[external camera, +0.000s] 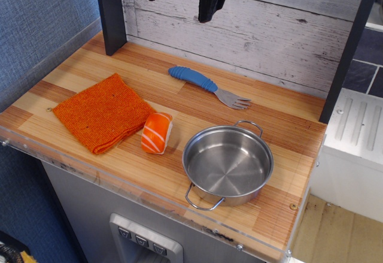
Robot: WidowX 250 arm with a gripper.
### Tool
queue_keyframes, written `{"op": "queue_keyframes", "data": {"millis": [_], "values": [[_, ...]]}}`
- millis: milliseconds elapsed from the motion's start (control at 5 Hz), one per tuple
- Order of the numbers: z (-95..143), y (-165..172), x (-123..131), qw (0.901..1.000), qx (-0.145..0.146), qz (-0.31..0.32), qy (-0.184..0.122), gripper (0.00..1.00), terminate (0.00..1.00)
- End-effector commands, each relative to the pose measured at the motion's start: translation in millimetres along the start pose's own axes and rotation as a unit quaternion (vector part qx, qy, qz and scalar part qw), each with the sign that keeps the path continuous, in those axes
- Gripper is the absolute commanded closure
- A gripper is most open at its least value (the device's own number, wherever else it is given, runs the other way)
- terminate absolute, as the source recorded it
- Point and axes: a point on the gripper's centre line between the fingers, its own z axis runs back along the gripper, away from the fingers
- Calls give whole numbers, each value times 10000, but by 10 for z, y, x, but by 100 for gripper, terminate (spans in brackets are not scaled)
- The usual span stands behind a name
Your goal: PICK UP THE BOWLSAND PUT ON THE TOWEL
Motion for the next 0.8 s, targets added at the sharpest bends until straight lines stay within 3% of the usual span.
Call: {"op": "queue_keyframes", "data": {"millis": [0,200,600], "values": [[0,0,0,10000,0,0,0,0,0],[-223,-7,-167,9996,-122,115,217,0,0],[-523,-122,-337,9967,-740,287,143,0,0]]}}
